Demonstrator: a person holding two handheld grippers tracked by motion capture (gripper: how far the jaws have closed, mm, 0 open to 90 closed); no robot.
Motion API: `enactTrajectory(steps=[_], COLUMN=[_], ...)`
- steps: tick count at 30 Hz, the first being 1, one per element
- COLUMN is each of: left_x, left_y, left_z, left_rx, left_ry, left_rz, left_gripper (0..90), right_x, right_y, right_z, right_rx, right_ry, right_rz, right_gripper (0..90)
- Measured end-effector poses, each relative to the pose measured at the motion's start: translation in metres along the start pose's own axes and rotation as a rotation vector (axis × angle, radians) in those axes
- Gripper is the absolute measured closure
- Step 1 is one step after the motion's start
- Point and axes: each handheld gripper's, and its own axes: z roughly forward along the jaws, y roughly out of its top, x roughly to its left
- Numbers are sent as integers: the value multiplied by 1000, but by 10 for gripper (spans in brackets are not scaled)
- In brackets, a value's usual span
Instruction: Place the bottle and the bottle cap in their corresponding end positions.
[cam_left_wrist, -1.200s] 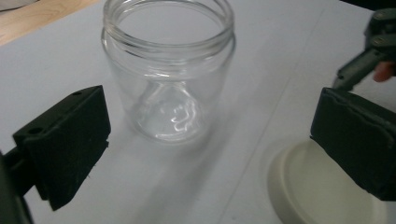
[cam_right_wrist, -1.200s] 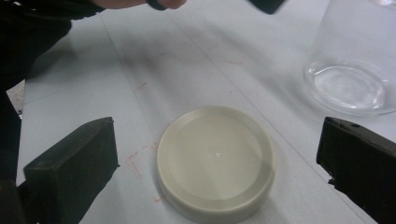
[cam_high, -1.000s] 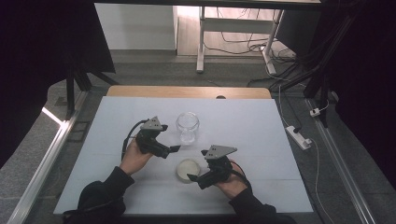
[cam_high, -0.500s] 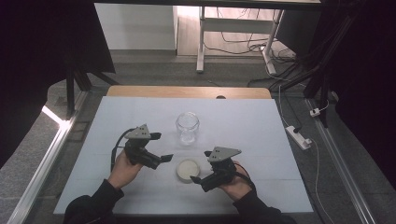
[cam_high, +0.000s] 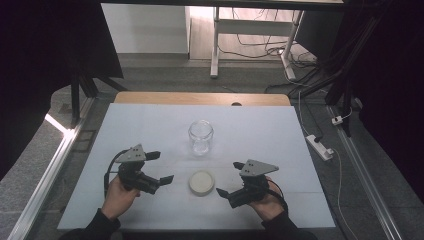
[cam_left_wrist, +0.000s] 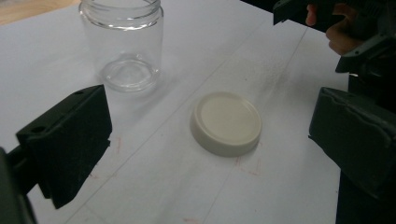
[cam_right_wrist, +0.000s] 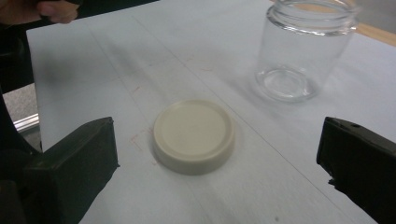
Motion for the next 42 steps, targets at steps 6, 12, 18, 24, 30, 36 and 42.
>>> enactTrajectory(steps=[6, 12, 18, 24, 30, 36, 42], left_x=[-3, -5, -7, -11, -12, -12, -15], left_y=[-16, -32, -51, -69, -90, -107, -116], left_z=[-16, -35, -55, -76, -92, -100, -102], left_rx=[-12, -15, -15, -8, 23, 57, 99], left_ry=[26, 62, 103, 164, 240, 308, 343], left_rz=[-23, -50, -82, -115, -152, -188, -200], left_gripper=[4, 0, 0, 0, 0, 0, 0], right_x=[-5, -10, -13, -16, -17, -17, -18], right_y=[-9, -19, -31, -46, -61, -73, -82], right_z=[-18, -36, -55, -72, -88, -99, -108], right_rx=[-8, -17, -6, -1, 16, 42, 62], right_ry=[-45, -100, -165, -219, -261, -293, -305], right_rz=[33, 53, 73, 109, 149, 180, 210], right_gripper=[0, 0, 0, 0, 0, 0, 0])
